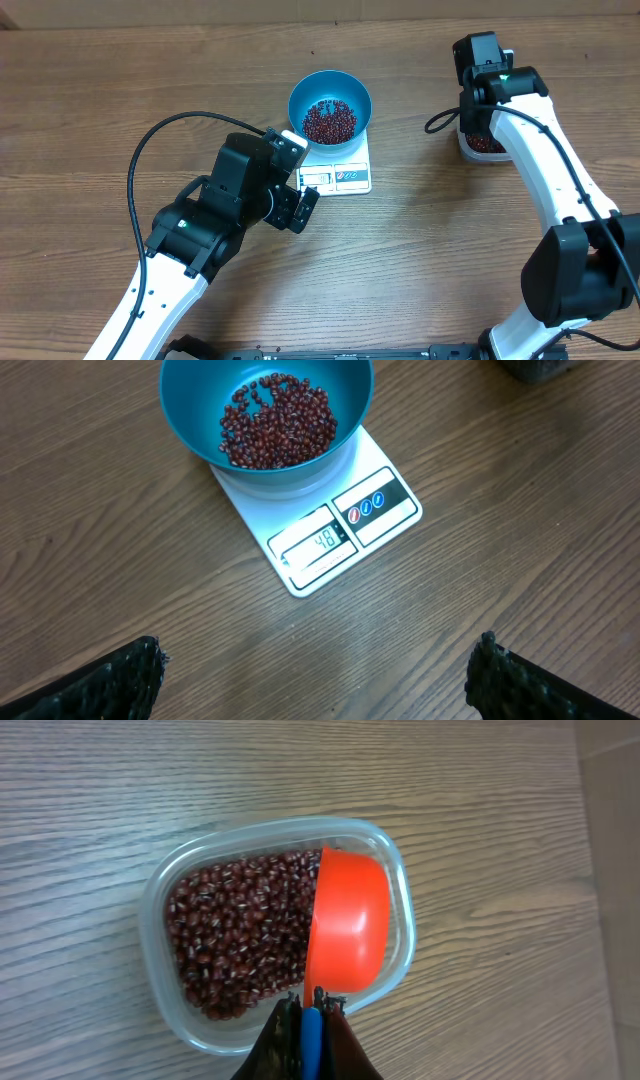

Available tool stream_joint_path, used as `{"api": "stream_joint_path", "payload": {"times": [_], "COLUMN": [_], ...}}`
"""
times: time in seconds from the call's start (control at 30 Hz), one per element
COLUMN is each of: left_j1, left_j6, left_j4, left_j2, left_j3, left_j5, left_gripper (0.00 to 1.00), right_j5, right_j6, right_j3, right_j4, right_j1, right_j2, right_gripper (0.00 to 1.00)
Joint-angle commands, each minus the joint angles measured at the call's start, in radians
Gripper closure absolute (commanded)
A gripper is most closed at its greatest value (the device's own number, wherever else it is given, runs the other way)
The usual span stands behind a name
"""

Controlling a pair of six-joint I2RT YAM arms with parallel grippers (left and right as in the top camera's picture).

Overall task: Scoop item into bowl and weigh 150g on scale
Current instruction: 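Lift the empty red scoop and move it right back to the bean tub, then lower the red scoop into the bean tub and drag it through beans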

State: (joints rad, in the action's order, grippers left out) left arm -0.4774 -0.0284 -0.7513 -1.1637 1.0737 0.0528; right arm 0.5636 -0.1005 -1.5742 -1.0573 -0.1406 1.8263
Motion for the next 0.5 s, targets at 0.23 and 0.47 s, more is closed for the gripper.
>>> {"api": "stream_joint_path", "payload": {"times": [0.23,0.47], "left_j1": [-0.003,-0.003], "left_j6": [0.01,0.01], "left_j4": [0.003,0.003], "left_j2": [-0.007,-0.007], "left_j3": [0.024,0.024], "left_j5": [0.015,0.015], "left_gripper": [0.0,0.0], "right_j5": [-0.208,-0.281], "right_j6": [-0.003,0.037], "right_j3": [0.004,0.004], "right_j4": [-0.006,-0.015], "right_j1": [0.087,0.161], "right_j2": [-0.006,-0.006], "right_gripper": [0.96,0.96]}}
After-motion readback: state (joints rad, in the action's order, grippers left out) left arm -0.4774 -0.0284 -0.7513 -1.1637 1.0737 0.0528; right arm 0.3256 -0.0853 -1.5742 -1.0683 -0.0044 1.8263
